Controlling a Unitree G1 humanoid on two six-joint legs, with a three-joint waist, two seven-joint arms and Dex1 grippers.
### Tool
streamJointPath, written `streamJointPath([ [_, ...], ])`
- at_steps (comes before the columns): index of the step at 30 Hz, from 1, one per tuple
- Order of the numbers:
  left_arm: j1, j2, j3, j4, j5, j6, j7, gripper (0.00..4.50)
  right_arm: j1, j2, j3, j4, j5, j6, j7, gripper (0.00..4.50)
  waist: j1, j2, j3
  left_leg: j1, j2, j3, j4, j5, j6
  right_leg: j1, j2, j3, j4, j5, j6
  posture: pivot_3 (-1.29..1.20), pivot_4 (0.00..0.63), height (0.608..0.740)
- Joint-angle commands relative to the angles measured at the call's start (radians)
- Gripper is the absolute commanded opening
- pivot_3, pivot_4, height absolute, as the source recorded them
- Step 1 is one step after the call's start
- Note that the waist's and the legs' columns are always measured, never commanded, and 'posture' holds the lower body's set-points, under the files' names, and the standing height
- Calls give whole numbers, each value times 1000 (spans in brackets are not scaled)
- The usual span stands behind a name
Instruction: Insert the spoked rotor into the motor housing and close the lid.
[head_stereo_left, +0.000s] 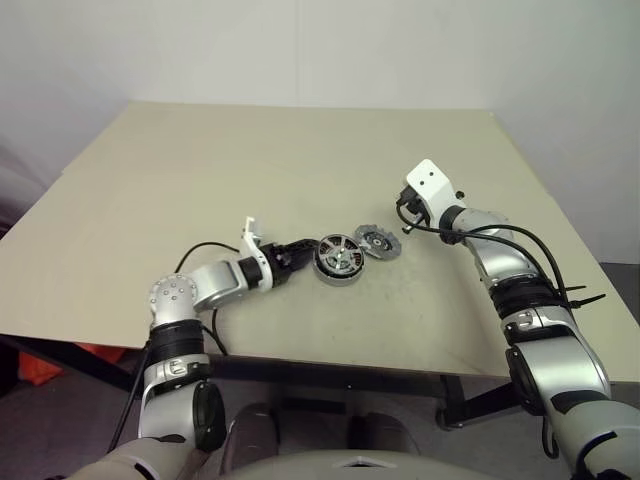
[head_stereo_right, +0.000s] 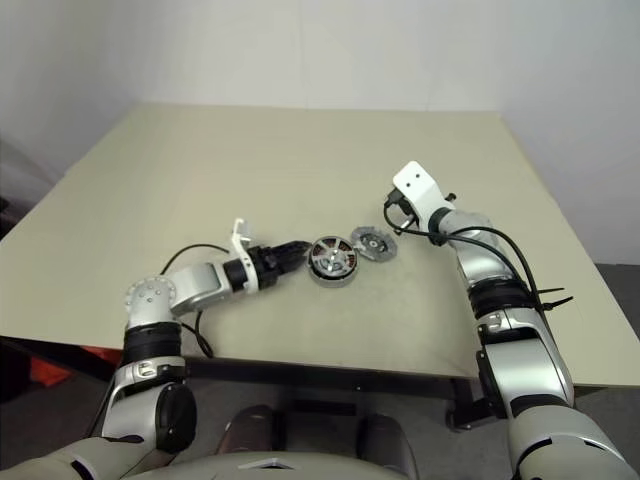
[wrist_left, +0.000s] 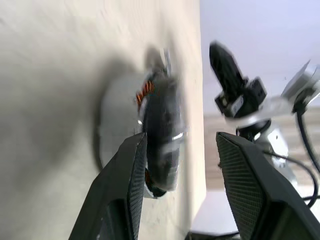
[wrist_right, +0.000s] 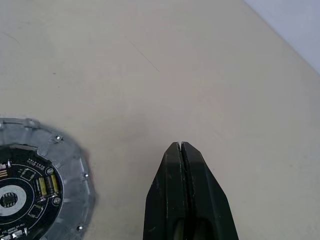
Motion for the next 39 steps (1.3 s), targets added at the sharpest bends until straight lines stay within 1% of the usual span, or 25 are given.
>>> streamJointPath([
  [1, 9, 15, 27, -74, -61, 16, 24, 2329, -22, 2, -17, -50, 8, -11, 7, 0, 1, 0, 0, 0, 0, 0, 0, 0, 0, 0, 0, 0, 0, 0, 0, 0, 0, 740],
  [6, 26, 18, 31, -103, -83, 10, 52, 2329, -24, 16, -23, -75, 26, -16, 30, 0, 2, 0, 0, -1, -1, 0, 1, 0, 0, 0, 0, 0, 0, 0, 0, 0, 0, 740],
  [9, 31, 22, 20, -124, -71, -14, 50, 2329, -3, 32, -38, -159, 97, -17, 111, 0, 2, 0, 0, 0, 0, 0, 1, 0, 0, 0, 0, 0, 0, 0, 0, 0, 0, 740],
  [12, 39, 62, -43, -176, 32, -82, 12, 2329, 63, 29, -31, -305, 186, 32, 240, 0, 3, 0, 0, 0, 1, 0, 1, 0, 0, 0, 0, 0, 0, 0, 0, 0, 0, 740],
  [15, 38, 98, -83, -196, 98, -145, -28, 2329, 148, -1, -7, -415, 228, 87, 343, 0, 5, 0, 0, 0, 1, -1, 1, 0, 1, 0, 0, 0, 0, 0, 0, 0, 0, 740],
  [19, 37, 134, -110, -200, 152, -198, -71, 2329, 222, -36, 14, -480, 231, 125, 410, 0, 6, 0, 0, -1, 0, -1, 2, 0, 1, 1, -1, 0, -1, 0, 0, 0, 0, 740],
  [22, 33, 149, -105, -182, 179, -226, -83, 2329, 253, -36, 28, -507, 221, 143, 413, 0, 3, 0, 0, 0, 0, -1, 2, 0, 0, 2, 0, 0, 0, 0, 1, 0, 0, 740],
  [27, 33, 150, -104, -180, 210, -248, -97, 2329, 260, 7, 62, -519, 200, 181, 373, 0, 1, 0, 0, 2, 3, -1, 2, 1, -2, 2, 2, 0, 2, 0, 1, 0, 0, 740],
  [33, 40, 145, -96, -185, 227, -259, -103, 2329, 235, 63, 84, -455, 162, 198, 305, 0, 2, 0, 0, 1, 2, -1, 2, 1, -1, 2, 2, 0, 1, 0, 0, 0, 0, 740],
  [39, 40, 146, -84, -182, 242, -271, -101, 2329, 256, 77, 99, -417, 138, 180, 290, 0, 2, 0, 0, 2, 2, -1, 2, 1, -2, 2, 2, 0, 1, 0, 0, 0, 0, 740],
])
